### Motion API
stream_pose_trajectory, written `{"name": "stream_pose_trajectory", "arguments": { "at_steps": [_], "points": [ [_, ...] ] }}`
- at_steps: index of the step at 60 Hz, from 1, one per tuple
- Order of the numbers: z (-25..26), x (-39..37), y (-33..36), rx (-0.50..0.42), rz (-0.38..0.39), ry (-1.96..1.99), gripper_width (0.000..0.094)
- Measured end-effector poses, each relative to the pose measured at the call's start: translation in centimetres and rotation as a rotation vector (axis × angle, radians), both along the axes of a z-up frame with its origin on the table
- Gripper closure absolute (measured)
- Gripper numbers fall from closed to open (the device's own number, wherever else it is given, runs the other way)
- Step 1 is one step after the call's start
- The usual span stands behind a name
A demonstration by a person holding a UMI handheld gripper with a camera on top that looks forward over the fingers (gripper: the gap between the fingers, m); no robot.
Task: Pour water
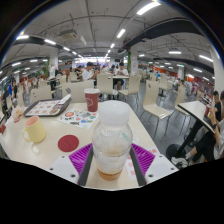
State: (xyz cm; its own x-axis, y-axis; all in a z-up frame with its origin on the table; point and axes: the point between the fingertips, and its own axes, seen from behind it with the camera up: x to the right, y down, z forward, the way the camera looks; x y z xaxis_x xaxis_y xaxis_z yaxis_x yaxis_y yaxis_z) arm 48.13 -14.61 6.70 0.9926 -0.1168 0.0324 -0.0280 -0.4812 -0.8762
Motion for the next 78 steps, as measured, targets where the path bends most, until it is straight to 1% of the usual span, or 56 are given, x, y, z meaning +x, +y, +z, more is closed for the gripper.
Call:
{"name": "stream_pose_trajectory", "arguments": {
  "at_steps": [2, 8, 13, 15, 16, 20, 23, 28, 35, 42, 48, 52, 58, 62, 66, 75, 78],
  "points": [
    [-0.2, 0.1, 0.4, 0.008, -0.002, -0.009, 0.0356],
    [-0.1, -0.2, 1.3, 0.043, -0.004, 0.01, 0.0424],
    [-0.1, 0.3, 1.3, 0.046, -0.037, 0.01, 0.0487],
    [-0.1, 0.3, 1.3, 0.042, -0.04, 0.004, 0.0486],
    [-0.1, 0.2, 1.3, 0.039, -0.037, 0.001, 0.0512],
    [-0.1, 0.1, 1.4, 0.026, -0.041, -0.016, 0.0515],
    [0.1, -0.1, 1.5, 0.012, -0.059, -0.039, 0.0514],
    [1.7, 0.3, 1.7, 0.012, -0.08, -0.106, 0.0515],
    [5.8, -0.5, 2.9, 0.015, -0.102, -0.283, 0.0514],
    [10.9, -2.6, 4.8, 0.023, -0.097, -0.551, 0.0516],
    [14.7, -5.6, 7.2, 0.015, -0.056, -0.833, 0.0516],
    [17.2, -8.5, 8.5, 0.007, -0.008, -1.022, 0.0515],
    [18.1, -12.9, 11.0, -0.024, 0.082, -1.323, 0.0516],
    [17.5, -15.6, 12.5, -0.042, 0.156, -1.502, 0.0515],
    [17.2, -17.7, 13.2, -0.07, 0.212, -1.658, 0.0516],
    [14.2, -20.3, 15.2, -0.179, 0.329, -1.962, 0.0512],
    [13.1, -21.3, 15.5, -0.203, 0.378, -2.026, 0.0511]
  ]
}}
